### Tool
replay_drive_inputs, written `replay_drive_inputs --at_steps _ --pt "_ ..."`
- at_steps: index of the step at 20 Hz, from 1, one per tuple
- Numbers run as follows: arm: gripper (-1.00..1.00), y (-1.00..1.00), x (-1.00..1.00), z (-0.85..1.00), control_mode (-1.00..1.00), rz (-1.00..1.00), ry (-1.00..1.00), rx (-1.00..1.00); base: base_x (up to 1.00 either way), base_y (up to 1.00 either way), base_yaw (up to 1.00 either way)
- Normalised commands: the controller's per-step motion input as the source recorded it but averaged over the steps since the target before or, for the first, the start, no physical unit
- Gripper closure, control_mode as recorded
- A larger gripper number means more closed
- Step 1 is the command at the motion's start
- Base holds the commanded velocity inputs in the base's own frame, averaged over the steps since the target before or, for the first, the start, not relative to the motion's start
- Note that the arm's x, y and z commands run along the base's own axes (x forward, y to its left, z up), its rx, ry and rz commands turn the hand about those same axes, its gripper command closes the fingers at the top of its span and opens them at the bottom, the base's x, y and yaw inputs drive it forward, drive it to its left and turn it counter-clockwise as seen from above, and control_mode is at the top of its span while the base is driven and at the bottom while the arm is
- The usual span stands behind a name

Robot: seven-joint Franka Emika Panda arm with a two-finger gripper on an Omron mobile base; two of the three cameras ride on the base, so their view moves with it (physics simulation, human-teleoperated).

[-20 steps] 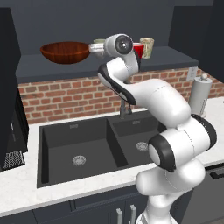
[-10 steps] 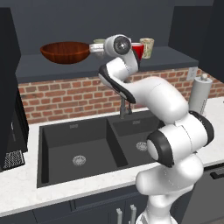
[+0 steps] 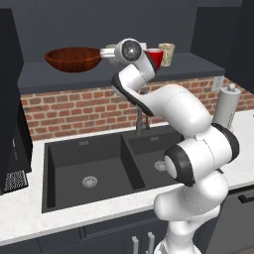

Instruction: Gather all objects into one cabinet and sort the glasses and bowls to opposite sides.

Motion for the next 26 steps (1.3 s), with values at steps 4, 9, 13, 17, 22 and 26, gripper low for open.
replay_drive_inputs --at_steps 4,9,13,17,22,26 --pt "1.00 0.00 0.00 0.00 -1.00 -0.10 0.00 0.00 0.00 0.00 0.00" --pt "1.00 0.00 -0.07 0.00 -1.00 -0.13 0.00 0.00 0.00 0.00 0.00" --pt "1.00 0.00 -0.14 0.00 -1.00 -0.15 0.00 0.00 0.00 0.00 0.00" --pt "1.00 0.00 -0.04 0.00 -1.00 -0.21 0.00 0.00 0.00 0.00 0.00" --pt "1.00 0.04 0.00 0.00 -1.00 -0.27 0.00 0.00 0.00 0.00 0.00" --pt "-1.00 0.18 0.17 0.00 -1.00 -0.24 0.00 0.00 0.00 0.00 0.00"
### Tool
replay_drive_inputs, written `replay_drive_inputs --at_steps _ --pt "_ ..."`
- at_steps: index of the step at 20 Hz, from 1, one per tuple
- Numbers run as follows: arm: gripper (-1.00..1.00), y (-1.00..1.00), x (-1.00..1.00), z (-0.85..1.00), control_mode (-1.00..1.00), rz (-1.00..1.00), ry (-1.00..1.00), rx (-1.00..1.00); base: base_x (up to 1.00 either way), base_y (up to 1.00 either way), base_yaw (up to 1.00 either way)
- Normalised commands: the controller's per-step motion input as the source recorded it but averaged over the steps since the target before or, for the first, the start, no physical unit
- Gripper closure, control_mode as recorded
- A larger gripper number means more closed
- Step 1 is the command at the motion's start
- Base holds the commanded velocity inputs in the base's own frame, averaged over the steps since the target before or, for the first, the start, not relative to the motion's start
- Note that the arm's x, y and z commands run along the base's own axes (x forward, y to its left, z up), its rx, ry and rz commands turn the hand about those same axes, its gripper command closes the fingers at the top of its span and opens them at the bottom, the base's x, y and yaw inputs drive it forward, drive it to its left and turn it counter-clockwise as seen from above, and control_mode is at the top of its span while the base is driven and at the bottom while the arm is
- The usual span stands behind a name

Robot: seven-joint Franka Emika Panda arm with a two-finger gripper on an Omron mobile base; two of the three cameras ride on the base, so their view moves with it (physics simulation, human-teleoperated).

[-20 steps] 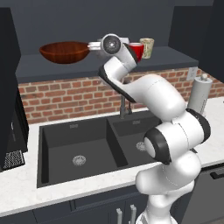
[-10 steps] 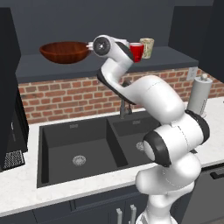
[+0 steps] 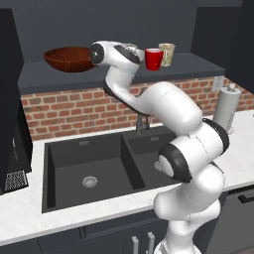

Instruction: Gather all objects into one cabinet and sort the glasses and bowls to opposite sides.

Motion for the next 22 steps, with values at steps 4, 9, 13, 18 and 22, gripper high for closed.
replay_drive_inputs --at_steps 4,9,13,18,22 --pt "-1.00 0.28 0.08 0.00 -1.00 -0.18 0.00 0.00 0.00 0.00 0.00" --pt "-1.00 0.27 0.00 0.04 -1.00 -0.10 0.00 0.00 0.00 0.00 0.00" --pt "-1.00 0.16 -0.21 0.17 -1.00 -0.01 0.00 0.00 0.00 0.00 0.00" --pt "-1.00 0.24 -0.60 0.33 -1.00 0.06 -0.02 0.00 0.00 0.00 0.00" --pt "-1.00 0.26 -0.36 0.27 -1.00 0.17 -0.01 0.00 0.00 0.00 0.00"
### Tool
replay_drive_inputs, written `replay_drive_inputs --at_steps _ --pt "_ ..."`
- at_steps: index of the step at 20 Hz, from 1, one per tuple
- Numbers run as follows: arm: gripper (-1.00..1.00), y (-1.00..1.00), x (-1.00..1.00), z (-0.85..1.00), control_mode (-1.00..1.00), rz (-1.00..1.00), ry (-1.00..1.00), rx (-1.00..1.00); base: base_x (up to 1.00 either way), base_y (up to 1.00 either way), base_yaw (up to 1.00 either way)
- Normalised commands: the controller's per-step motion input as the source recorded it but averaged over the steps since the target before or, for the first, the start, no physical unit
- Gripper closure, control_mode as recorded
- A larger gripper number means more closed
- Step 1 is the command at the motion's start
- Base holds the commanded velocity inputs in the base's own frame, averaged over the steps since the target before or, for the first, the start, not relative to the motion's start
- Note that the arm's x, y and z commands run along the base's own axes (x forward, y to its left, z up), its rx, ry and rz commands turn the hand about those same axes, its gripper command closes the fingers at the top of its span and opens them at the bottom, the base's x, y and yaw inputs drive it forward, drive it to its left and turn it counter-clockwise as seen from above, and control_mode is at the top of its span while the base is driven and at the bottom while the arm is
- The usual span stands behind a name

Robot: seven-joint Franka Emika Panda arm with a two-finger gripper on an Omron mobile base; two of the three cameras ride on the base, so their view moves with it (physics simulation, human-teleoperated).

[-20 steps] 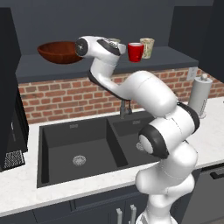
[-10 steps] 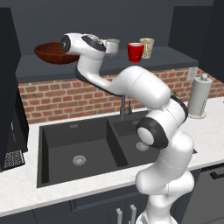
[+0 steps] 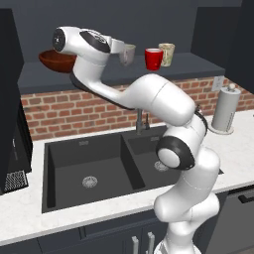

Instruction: Gather all objects into one cabinet and sort the glasses and bowls to opposite sides.

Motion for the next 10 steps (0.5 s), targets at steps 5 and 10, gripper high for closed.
replay_drive_inputs --at_steps 5,10 --pt "-1.00 0.28 -0.20 0.01 -1.00 0.09 0.00 -0.01 0.00 0.00 0.00" --pt "-1.00 0.05 0.00 0.00 -1.00 0.00 0.00 0.00 0.00 0.00 0.00"
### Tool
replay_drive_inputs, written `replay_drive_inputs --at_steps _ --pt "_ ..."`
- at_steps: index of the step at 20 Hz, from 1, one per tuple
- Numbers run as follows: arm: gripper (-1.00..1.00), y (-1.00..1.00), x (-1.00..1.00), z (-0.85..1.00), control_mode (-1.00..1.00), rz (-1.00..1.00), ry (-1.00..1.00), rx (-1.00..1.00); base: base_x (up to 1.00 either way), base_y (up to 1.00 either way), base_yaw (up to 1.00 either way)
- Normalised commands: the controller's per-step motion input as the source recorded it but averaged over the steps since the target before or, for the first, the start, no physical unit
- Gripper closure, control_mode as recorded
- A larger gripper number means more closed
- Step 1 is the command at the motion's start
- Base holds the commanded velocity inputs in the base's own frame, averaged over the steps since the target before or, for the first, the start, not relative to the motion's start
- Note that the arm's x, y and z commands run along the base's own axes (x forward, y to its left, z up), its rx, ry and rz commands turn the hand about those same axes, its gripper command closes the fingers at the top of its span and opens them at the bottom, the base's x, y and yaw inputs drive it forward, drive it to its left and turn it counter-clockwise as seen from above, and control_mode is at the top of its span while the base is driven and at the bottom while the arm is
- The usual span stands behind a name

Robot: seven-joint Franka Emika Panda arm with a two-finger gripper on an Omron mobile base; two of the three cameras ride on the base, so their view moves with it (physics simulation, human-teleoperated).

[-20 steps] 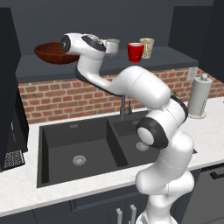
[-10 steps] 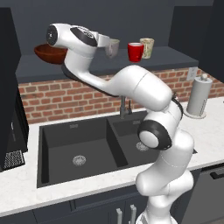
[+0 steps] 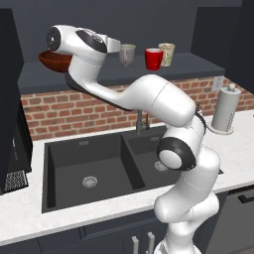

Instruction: Gather all objects into one cabinet and sort the glasses and bowls to opposite sides.

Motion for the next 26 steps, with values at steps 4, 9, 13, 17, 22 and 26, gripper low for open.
replay_drive_inputs --at_steps 4,9,13,17,22,26 --pt "-1.00 0.00 0.00 -0.01 -1.00 0.00 0.00 0.00 0.00 0.00 0.00" --pt "-1.00 0.00 -0.10 -0.03 -1.00 0.02 0.00 0.01 0.00 0.00 0.00" --pt "-1.00 0.00 -0.26 0.00 -1.00 0.08 0.00 0.04 0.00 0.00 0.00" --pt "-1.00 0.00 -0.25 0.00 -1.00 0.14 0.00 0.06 0.00 0.00 0.00" --pt "-1.00 0.00 -0.40 -0.02 -1.00 0.16 0.00 0.06 0.00 0.00 0.00" --pt "-1.00 0.00 -0.63 -0.19 -1.00 0.19 0.00 0.04 0.00 0.00 0.00"
